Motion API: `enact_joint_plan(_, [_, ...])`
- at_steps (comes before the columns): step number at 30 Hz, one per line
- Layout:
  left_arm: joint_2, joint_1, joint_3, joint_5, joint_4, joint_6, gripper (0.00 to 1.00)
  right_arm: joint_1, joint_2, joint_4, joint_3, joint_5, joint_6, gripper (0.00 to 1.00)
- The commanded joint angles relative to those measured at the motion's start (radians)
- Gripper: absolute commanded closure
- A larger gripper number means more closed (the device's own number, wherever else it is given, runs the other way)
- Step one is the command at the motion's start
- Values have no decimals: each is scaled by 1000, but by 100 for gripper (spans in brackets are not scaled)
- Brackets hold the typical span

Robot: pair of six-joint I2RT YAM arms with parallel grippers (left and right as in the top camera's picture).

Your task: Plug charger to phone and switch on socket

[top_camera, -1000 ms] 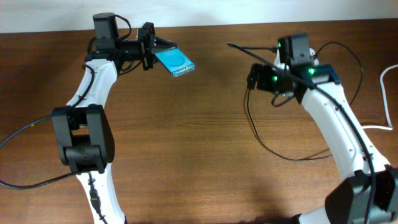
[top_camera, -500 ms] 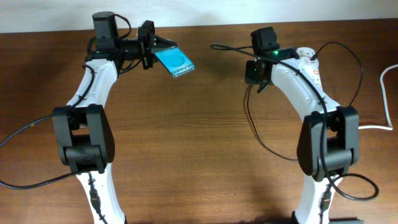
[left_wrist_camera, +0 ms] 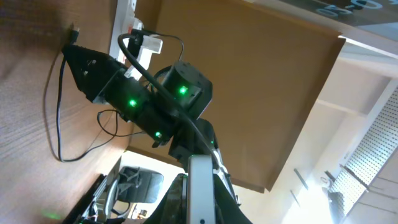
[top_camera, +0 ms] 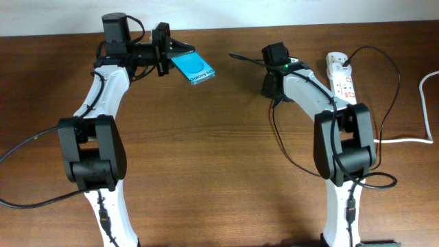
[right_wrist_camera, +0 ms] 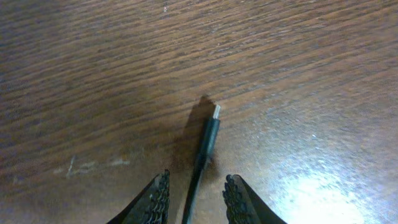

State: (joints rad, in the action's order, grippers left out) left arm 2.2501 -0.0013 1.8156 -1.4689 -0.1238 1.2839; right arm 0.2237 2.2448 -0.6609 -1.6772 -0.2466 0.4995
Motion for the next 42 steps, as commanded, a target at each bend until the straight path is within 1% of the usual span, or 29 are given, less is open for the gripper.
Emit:
enact_joint_plan(1, [-7,2,10,-8,3,3,100,5,40,11,-19,-16,15,71])
enact_joint_plan(5, [-7,2,10,-8,3,2,100,5,53,11,-19,-8,16,74])
enact_joint_plan(6, [-7,2,10,-8,3,2,100,3,53,13,-19,-6,16,80])
enact_joint_plan(7, [-7,2,10,-8,3,2,100,-1,53,13,-19,1,15,83])
enact_joint_plan(8, [-7,2,10,-8,3,2,100,-9,53,13,-19,11,15,84])
enact_joint_plan(9, [-7,2,10,-8,3,2,100,-18,53,16,-19,19,15,91])
enact_joint_plan(10, [-7,2,10,-8,3,2,100,-35,53,19,-19,47,14,96])
enact_joint_plan(12, [-7,2,10,-9,3,-35,100,-56,52,23,-19,137,-26,96])
enact_joint_plan(13, [-7,2,10,-13,3,-69,100,-76,48,29,-24,264,-109,96])
enact_joint_plan(16, [-7,3,10,-49,3,-146,100,-137,21,-15,-53,596,-257,96])
enact_joint_plan(18, [-5,5,10,-75,3,-194,100,-181,-13,-52,-55,846,-386,96])
enact_joint_plan(20, [0,5,10,-93,3,-229,100,-223,-40,-140,-57,1114,-542,96])
enact_joint_plan(22, [13,5,10,-104,17,-267,100,-261,-49,-269,-57,1337,-710,96])
enact_joint_plan(23, [21,5,10,-104,18,-285,100,-266,-51,-315,-57,1392,-762,96])
enact_joint_plan(24, [32,5,10,-104,18,-311,100,-270,-51,-411,-57,1481,-864,96])
enact_joint_plan(26, [51,5,10,-104,23,-315,100,-270,-51,-549,-57,1536,-966,96])
enact_joint_plan(27, [60,5,10,-104,51,-314,100,-269,-51,-629,-57,1561,-1045,96])
enact_joint_plan(28, [75,5,10,-101,75,-312,100,-268,-51,-738,-57,1597,-1156,96])
enact_joint_plan(29, [88,6,10,-90,77,-312,100,-268,-51,-831,-57,1625,-1242,96])
enact_joint_plan(30, [94,6,10,-74,78,-309,100,-266,-51,-903,-57,1646,-1308,96])
enact_joint_plan(31, [101,6,10,-29,78,-294,100,-256,-51,-988,-56,1685,-1381,96])
enact_joint_plan(33, [102,6,10,30,92,-252,100,-228,-51,-1011,-56,1742,-1389,96])
enact_joint_plan(36, [102,6,10,45,207,-148,100,-154,-49,-978,-56,1798,-1372,96])
enact_joint_plan(37, [102,6,10,45,240,-116,100,-122,-46,-954,-56,1798,-1333,96])
enact_joint_plan(39, [102,6,10,45,252,-106,100,-71,-45,-877,-56,1798,-1236,96])
enact_joint_plan(42, [102,2,10,41,251,-106,100,-32,-45,-667,-56,1798,-995,95])
